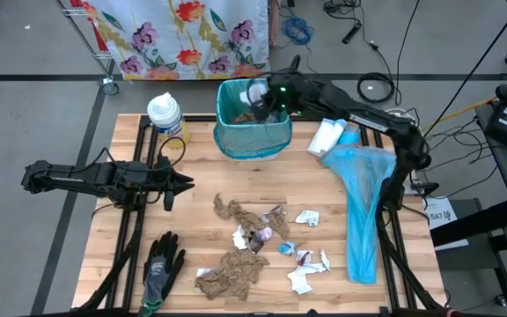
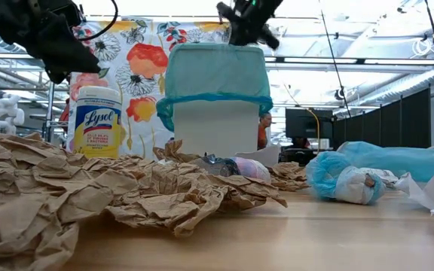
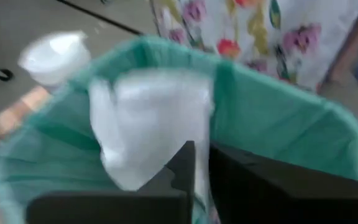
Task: Place trash/remove bag and relplace
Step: Put the white paper into the white trash bin
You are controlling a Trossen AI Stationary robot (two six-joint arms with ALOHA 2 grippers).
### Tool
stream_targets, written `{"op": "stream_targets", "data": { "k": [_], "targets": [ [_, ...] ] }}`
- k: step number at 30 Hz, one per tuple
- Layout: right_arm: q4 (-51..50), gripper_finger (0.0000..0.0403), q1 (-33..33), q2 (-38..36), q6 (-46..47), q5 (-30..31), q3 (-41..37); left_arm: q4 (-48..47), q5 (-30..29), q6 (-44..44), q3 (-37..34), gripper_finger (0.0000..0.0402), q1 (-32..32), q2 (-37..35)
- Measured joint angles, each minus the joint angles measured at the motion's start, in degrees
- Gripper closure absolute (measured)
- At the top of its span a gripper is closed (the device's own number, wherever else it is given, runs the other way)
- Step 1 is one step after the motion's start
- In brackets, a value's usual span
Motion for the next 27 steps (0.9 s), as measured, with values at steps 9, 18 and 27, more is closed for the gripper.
{"op": "stream_targets", "data": {
  "k": [9,18,27],
  "targets": [
    [0.3,0.0261,-0.42,-1.44,2.35,-4.94,-0.04,-5.69,0.32,-0.07,0.0,0.0302,-0.01,0.0],
    [-14.73,0.0249,3.33,-11.17,16.06,-11.41,0.07,-5.6,-0.78,0.06,0.0,0.0302,0.01,0.0],
    [-39.81,0.0263,19.93,-12.82,35.67,-2.26,-1.25,-5.6,-0.87,1.24,0.0,0.0302,0.01,0.0]
  ]
}}
